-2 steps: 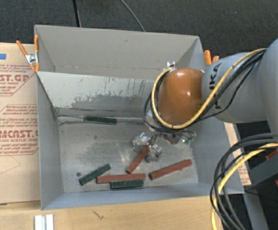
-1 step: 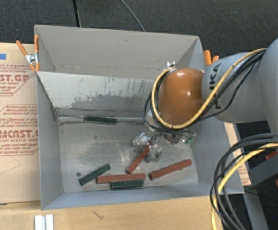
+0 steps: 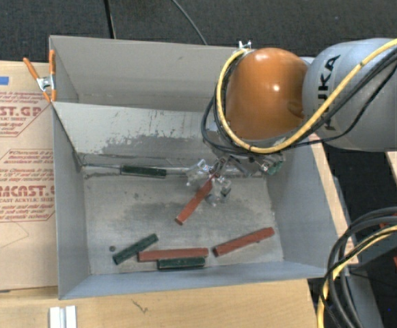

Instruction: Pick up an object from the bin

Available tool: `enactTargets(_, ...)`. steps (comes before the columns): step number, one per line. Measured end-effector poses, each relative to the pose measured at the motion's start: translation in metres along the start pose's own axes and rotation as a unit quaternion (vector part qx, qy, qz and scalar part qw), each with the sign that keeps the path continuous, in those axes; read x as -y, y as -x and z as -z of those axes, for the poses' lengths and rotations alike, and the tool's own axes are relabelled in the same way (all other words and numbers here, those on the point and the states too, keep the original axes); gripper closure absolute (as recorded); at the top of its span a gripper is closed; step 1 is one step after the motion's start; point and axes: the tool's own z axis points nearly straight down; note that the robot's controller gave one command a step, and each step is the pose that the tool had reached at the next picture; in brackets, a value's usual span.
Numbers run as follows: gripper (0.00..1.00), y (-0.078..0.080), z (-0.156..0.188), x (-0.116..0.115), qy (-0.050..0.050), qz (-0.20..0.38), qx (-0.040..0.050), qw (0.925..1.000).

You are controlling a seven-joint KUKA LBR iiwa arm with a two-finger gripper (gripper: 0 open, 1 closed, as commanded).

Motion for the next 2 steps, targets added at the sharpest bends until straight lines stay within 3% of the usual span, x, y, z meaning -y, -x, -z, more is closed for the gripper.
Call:
enactTargets(1,1.0,0.0,0.0,0.0,0.0,0.0,0.0,1.0)
enactTargets(2,1.0,-0.004,0.073,0.004,0.0,-0.008,0.0001,1.0)
